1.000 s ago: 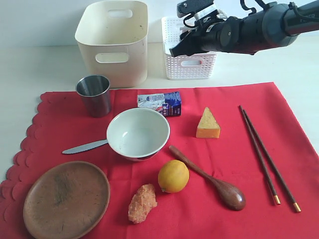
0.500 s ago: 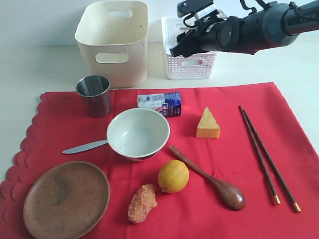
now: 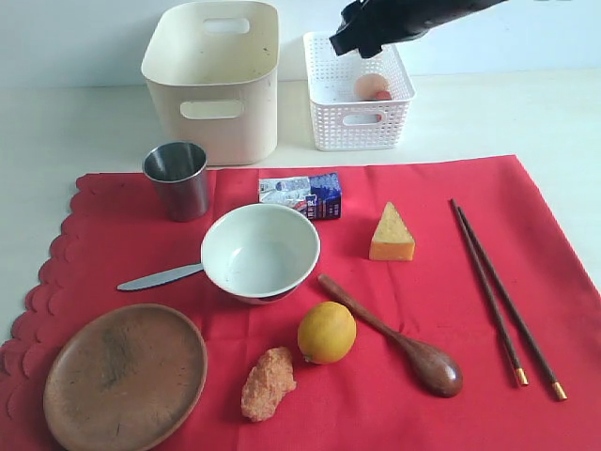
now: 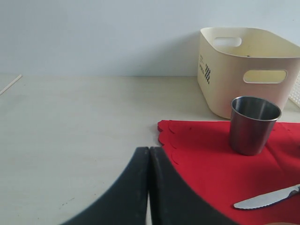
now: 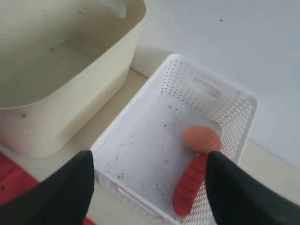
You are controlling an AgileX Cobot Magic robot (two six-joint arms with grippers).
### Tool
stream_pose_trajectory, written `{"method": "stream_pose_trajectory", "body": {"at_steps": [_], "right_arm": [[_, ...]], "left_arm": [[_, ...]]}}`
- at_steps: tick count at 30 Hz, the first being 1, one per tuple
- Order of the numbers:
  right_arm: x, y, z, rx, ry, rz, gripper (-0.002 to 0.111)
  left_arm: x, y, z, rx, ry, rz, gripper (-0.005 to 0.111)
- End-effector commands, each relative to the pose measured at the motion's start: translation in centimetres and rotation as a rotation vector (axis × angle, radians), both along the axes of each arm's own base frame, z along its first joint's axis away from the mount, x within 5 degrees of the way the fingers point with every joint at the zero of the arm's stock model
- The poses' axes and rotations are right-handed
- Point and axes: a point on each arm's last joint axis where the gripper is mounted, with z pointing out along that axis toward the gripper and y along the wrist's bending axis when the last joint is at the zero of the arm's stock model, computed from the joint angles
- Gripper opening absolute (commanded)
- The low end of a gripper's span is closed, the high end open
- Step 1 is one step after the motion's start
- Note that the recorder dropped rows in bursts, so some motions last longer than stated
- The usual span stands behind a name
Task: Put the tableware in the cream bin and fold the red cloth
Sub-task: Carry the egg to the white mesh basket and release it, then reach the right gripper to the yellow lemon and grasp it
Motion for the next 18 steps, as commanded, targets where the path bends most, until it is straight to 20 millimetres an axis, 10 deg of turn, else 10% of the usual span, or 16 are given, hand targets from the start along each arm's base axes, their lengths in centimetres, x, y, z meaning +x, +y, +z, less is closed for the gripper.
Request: {"method": "stream_pose_trajectory", "body": {"at_steps": [1, 18], "right_arm": [[-1.8, -1.0, 2.9, -0.043, 0.015, 0.039, 0.061], [-11.4, -5.2, 1.6, -0.004, 0.044, 0.018, 0.001]], "left_arm": [[0.0, 0.0, 0.2, -0.001, -0.015, -0.004, 0.003], [0.0, 0.0, 0.2, -0.001, -0.015, -0.004, 0.003]]}}
